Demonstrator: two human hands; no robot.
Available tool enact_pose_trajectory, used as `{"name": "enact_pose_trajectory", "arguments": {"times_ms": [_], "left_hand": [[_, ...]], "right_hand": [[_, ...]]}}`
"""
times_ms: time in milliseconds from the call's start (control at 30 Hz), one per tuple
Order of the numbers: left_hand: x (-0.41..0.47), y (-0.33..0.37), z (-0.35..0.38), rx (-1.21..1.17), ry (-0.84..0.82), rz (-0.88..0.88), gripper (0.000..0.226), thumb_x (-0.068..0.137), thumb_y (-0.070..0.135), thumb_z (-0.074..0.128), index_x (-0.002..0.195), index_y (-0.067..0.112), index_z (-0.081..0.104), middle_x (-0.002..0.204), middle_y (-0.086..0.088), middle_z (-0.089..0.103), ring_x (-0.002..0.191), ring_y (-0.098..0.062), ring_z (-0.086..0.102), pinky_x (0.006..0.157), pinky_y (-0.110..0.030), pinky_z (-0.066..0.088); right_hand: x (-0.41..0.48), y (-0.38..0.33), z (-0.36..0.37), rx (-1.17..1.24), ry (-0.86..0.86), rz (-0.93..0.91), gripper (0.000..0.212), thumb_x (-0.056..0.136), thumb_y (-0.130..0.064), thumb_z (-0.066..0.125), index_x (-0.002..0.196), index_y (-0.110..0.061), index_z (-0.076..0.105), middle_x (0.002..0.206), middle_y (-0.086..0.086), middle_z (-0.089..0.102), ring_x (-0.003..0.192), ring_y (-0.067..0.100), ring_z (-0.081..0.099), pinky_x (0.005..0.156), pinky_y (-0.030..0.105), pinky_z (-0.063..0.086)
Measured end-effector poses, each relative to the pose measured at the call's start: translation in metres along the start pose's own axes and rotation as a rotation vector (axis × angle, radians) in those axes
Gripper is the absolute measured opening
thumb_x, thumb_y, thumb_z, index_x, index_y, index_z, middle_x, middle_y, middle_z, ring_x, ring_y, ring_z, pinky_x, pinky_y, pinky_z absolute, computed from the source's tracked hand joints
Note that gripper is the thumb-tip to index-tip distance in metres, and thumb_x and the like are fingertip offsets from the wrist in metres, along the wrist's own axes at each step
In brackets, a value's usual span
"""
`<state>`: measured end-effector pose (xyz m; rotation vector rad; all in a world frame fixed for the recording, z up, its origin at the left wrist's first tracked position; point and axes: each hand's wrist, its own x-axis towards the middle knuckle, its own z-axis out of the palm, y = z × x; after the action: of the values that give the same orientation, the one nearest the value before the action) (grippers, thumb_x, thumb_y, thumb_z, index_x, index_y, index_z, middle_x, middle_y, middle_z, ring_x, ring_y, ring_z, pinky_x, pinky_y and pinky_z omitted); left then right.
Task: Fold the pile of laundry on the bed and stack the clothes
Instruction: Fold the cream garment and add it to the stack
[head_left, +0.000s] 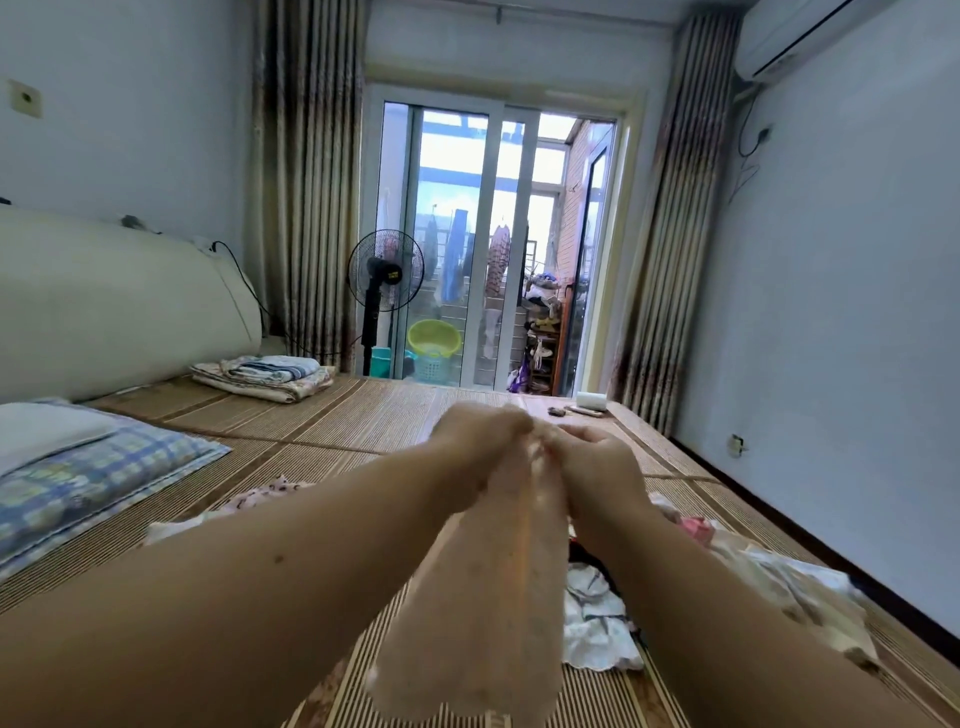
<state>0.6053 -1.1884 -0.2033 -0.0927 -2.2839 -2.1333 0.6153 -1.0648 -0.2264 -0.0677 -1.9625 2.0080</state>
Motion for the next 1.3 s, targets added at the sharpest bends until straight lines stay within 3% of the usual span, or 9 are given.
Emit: {"name": "enact_pose_trajectory", "arguments": {"times_ms": [133, 267, 400, 467, 567, 767, 1000, 1133, 1300], "left_hand": [[-0.029, 0.013, 0.008, 0.188, -0.209, 0.174, 0.036, 0.093, 0.055, 0.051, 0.084, 0.022, 0.063, 0.090, -0.006, 0.063, 0.080, -0.018, 0.059, 0.071, -0.031, 0.049], [-0.028, 0.008, -0.012, 0.483, -0.041, 0.403, 0.037, 0.085, 0.064, 0.055, 0.102, 0.032, 0.061, 0.110, -0.002, 0.063, 0.103, -0.020, 0.060, 0.086, -0.035, 0.053], [-0.016, -0.017, -0.033, 0.366, -0.165, 0.151, 0.109, 0.049, 0.068, 0.077, 0.140, 0.024, 0.037, 0.139, -0.007, 0.044, 0.123, -0.026, 0.049, 0.101, -0.042, 0.048], [-0.012, -0.033, -0.041, 0.309, -0.431, -0.006, 0.062, 0.070, 0.042, 0.080, 0.121, 0.019, 0.054, 0.120, -0.002, 0.061, 0.109, -0.018, 0.059, 0.096, -0.032, 0.052], [0.003, -0.058, -0.051, 0.240, -0.476, -0.064, 0.023, 0.085, 0.020, 0.069, 0.106, 0.011, 0.065, 0.106, -0.007, 0.072, 0.104, -0.025, 0.066, 0.100, -0.047, 0.048], [0.035, -0.086, -0.049, 0.295, -0.284, -0.094, 0.020, 0.090, 0.034, 0.065, 0.095, 0.015, 0.071, 0.097, -0.009, 0.075, 0.093, -0.026, 0.071, 0.090, -0.046, 0.055], [0.066, -0.073, -0.039, 0.560, 0.033, 0.309, 0.016, 0.091, 0.025, 0.057, 0.082, 0.015, 0.065, 0.080, -0.002, 0.066, 0.076, -0.019, 0.060, 0.059, -0.028, 0.043], [0.058, -0.096, -0.059, 0.866, -0.023, 0.543, 0.011, 0.090, 0.029, 0.061, 0.088, 0.019, 0.065, 0.084, 0.004, 0.065, 0.079, -0.016, 0.059, 0.064, -0.031, 0.045], [0.037, -0.190, -0.075, 1.012, -0.330, 0.335, 0.032, 0.086, 0.049, 0.054, 0.090, 0.019, 0.062, 0.098, 0.003, 0.065, 0.089, -0.018, 0.062, 0.078, -0.034, 0.050]], "right_hand": [[-0.011, -0.001, -0.001, 0.207, -0.235, -0.014, 0.050, 0.080, -0.044, 0.068, 0.112, -0.006, 0.064, 0.100, 0.014, 0.073, 0.094, 0.028, 0.071, 0.084, 0.044, 0.057], [-0.010, -0.009, -0.014, 0.050, -0.230, -0.074, 0.019, 0.089, -0.014, 0.065, 0.106, -0.007, 0.068, 0.094, 0.012, 0.072, 0.089, 0.026, 0.069, 0.081, 0.038, 0.056], [-0.010, -0.020, -0.022, 0.034, -0.362, -0.067, 0.033, 0.088, 0.003, 0.059, 0.112, -0.018, 0.067, 0.111, 0.014, 0.064, 0.093, 0.028, 0.064, 0.088, 0.049, 0.055], [-0.006, -0.020, -0.025, 0.033, -0.415, -0.025, 0.049, 0.084, 0.011, 0.060, 0.123, -0.018, 0.060, 0.113, 0.016, 0.061, 0.091, 0.030, 0.064, 0.089, 0.052, 0.054], [0.000, -0.017, -0.030, -0.174, -0.438, 0.087, 0.043, 0.080, 0.016, 0.062, 0.118, -0.003, 0.059, 0.105, 0.018, 0.063, 0.087, 0.029, 0.066, 0.080, 0.043, 0.059], [0.029, 0.033, -0.027, -0.254, -0.267, 0.183, 0.011, 0.089, -0.012, 0.066, 0.097, -0.005, 0.067, 0.100, 0.016, 0.071, 0.081, 0.025, 0.068, 0.074, 0.039, 0.059], [0.057, 0.053, -0.016, -0.279, -0.174, -0.144, 0.020, 0.089, -0.002, 0.057, 0.084, -0.021, 0.061, 0.078, 0.006, 0.063, 0.069, 0.016, 0.058, 0.057, 0.029, 0.048], [0.044, 0.069, -0.023, -0.279, -0.326, -0.197, 0.019, 0.092, -0.007, 0.056, 0.094, -0.022, 0.069, 0.080, -0.008, 0.070, 0.069, 0.002, 0.065, 0.062, 0.021, 0.054], [0.013, 0.154, -0.036, -0.563, -0.533, 0.037, 0.048, 0.083, -0.055, 0.054, 0.077, -0.009, 0.068, 0.072, 0.002, 0.064, 0.067, 0.015, 0.057, 0.066, 0.033, 0.044]]}}
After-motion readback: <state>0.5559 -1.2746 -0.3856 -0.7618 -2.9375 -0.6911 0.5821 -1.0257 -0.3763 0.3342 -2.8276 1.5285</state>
